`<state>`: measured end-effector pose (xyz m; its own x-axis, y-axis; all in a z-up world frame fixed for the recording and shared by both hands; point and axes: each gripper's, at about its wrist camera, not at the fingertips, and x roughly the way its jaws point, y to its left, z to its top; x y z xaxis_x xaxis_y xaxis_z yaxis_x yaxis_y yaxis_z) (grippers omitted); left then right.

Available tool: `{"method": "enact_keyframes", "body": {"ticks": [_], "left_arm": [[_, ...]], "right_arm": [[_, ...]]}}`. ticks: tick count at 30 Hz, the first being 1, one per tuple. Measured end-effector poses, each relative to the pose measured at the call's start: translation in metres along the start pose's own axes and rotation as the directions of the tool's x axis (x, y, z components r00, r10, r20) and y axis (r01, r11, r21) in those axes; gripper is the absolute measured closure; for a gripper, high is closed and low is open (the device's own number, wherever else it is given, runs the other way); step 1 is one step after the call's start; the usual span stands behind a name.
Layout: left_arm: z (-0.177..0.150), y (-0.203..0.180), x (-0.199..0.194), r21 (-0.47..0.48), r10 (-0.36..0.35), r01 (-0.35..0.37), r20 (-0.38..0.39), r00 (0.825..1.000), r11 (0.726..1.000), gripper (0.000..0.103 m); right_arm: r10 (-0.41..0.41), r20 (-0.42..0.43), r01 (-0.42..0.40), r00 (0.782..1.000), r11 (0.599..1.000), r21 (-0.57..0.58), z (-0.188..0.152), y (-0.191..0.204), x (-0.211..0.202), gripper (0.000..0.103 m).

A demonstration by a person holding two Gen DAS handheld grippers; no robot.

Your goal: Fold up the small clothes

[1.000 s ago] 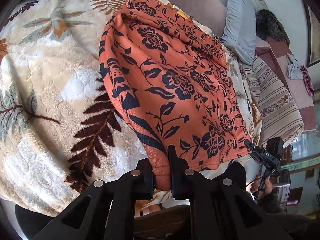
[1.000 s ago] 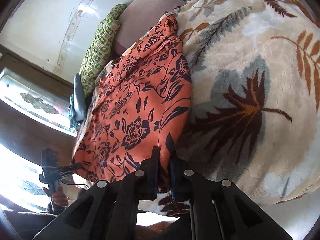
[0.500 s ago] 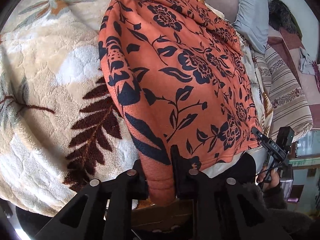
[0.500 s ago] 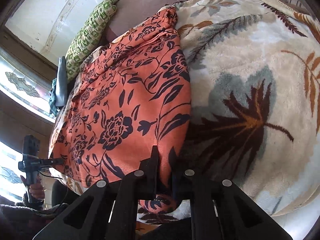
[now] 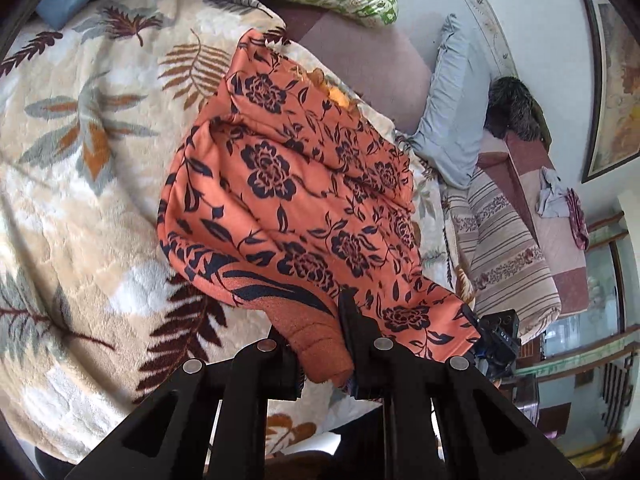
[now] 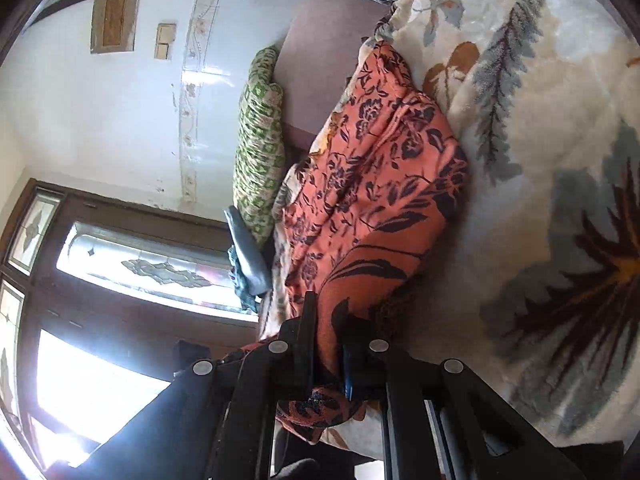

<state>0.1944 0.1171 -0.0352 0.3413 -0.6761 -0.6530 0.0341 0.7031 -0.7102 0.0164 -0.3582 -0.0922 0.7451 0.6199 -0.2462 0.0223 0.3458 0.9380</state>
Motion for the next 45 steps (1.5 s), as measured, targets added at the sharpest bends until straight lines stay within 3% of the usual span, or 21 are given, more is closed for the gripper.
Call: {"method": "enact_keyframes", "body": {"ticks": [7,15,25,31,34,37,39,42,43,44,45], "left_arm": [[0.064,0.005,0.012,-0.033,0.024,-0.022,0.065,0.998,0.999,0.089],[0.151,0.015,0.068,-0.066,0.075,-0.069,0.084,0.994,0.995,0.089],[0.254,0.030,0.148,-0.126,0.197,-0.190,0.047,0.979,0.974,0.089],[0.278,0.052,0.214,-0.176,0.338,-0.342,-0.053,0.940,0.923,0.089],[0.283,0.057,0.222,-0.234,0.320,-0.326,-0.063,0.945,0.916,0.089],[0.286,0.053,0.210,-0.256,0.246,-0.256,-0.074,0.967,0.932,0.087],[0.285,0.048,0.192,-0.259,0.191,-0.197,-0.049,0.980,0.946,0.082],[0.278,0.043,0.158,-0.267,0.179,-0.168,0.017,0.984,0.949,0.073],[0.274,0.041,0.148,-0.267,0.184,-0.166,0.043,0.982,0.949,0.064],[0.270,0.038,0.140,-0.266,0.182,-0.160,0.060,0.981,0.951,0.055],[0.266,0.035,0.135,-0.263,0.176,-0.152,0.068,0.982,0.953,0.054]], "right_arm": [[0.035,0.064,-0.035,0.997,0.999,-0.011,0.069,0.017,0.037,0.094],[0.017,0.120,-0.022,0.993,0.999,0.038,0.144,-0.001,0.088,0.093],[-0.117,0.135,0.108,0.984,0.992,0.067,0.221,-0.028,0.150,0.091],[-0.266,0.097,0.256,0.959,0.961,0.104,0.238,-0.055,0.178,0.091],[-0.274,0.096,0.262,0.957,0.957,0.120,0.237,-0.059,0.179,0.092],[-0.284,0.092,0.276,0.954,0.957,0.088,0.236,-0.044,0.170,0.084],[-0.273,0.137,0.267,0.952,0.962,0.059,0.235,-0.029,0.152,0.067],[-0.251,0.233,0.242,0.939,0.968,0.070,0.233,-0.011,0.116,0.061],[-0.244,0.251,0.235,0.937,0.970,0.068,0.231,-0.006,0.107,0.060],[-0.240,0.254,0.233,0.937,0.971,0.060,0.228,-0.001,0.103,0.058],[-0.236,0.244,0.233,0.941,0.972,0.045,0.224,0.004,0.102,0.055]]}}
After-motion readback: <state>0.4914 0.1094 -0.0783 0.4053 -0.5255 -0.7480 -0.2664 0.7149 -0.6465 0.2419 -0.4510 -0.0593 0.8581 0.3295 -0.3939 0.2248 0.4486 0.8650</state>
